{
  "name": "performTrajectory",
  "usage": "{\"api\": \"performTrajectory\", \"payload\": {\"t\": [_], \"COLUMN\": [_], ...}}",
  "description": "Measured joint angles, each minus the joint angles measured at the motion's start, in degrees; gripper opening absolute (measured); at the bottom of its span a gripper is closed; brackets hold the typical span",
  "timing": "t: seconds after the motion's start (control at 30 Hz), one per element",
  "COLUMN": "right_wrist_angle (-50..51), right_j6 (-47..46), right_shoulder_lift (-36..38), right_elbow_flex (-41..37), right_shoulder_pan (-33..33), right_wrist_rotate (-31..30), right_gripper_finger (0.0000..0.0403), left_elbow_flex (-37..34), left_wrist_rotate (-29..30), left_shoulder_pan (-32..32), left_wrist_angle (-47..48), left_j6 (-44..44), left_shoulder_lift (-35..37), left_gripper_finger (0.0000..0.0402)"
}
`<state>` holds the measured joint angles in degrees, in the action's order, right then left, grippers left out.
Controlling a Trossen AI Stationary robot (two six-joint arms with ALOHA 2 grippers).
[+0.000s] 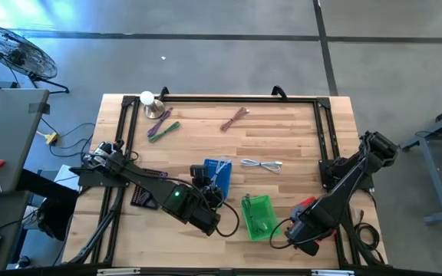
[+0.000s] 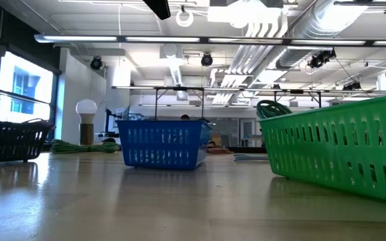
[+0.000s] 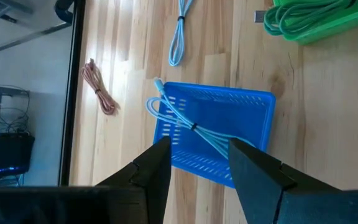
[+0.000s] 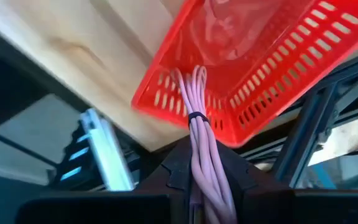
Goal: Pick & Place USB Port
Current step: Put the bottom pink USB cable into the red bin, then put the light blue USB cable into the blue bin
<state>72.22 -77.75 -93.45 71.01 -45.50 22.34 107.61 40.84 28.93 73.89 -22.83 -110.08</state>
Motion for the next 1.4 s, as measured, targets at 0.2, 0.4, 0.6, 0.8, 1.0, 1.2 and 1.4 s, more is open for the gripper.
{"api": "performTrajectory", "payload": {"t": [0.2,0.4,0.6,0.8,1.0,1.2,1.4], "right_wrist_angle": [-4.5,-4.2,-3.8,0.5,10.3,14.6,14.5], "right_j6": [2.4,3.3,3.3,3.8,6.1,19.5,34.6], "right_shoulder_lift": [0.1,0.0,0.0,0.0,0.0,0.1,0.1], "right_elbow_flex": [-4.0,-5.8,-6.0,-4.6,1.6,9.7,15.8], "right_shoulder_pan": [0.2,0.6,0.9,1.3,2.4,4.5,12.2], "right_wrist_rotate": [0.1,-4.0,-6.6,-6.7,-13.9,-31.4,-45.8], "right_gripper_finger": [0.0033,0.009,0.0176,0.0225,0.0214,0.0194,0.0183], "left_elbow_flex": [0.0,0.0,0.0,0.0,0.0,0.0,0.0], "left_wrist_rotate": [0.0,0.0,0.1,0.1,-0.4,-2.4,-0.4], "left_shoulder_pan": [0.0,0.0,0.0,0.0,0.0,0.0,0.0], "left_wrist_angle": [0.0,0.0,0.0,0.0,2.4,5.0,8.5], "left_j6": [0.0,0.0,0.0,0.0,0.2,-0.7,-5.1], "left_shoulder_lift": [0.0,0.0,0.0,0.0,0.0,0.0,1.4], "left_gripper_finger": [0.0153,0.0153,0.0153,0.0153,0.0153,0.0153,0.0153]}}
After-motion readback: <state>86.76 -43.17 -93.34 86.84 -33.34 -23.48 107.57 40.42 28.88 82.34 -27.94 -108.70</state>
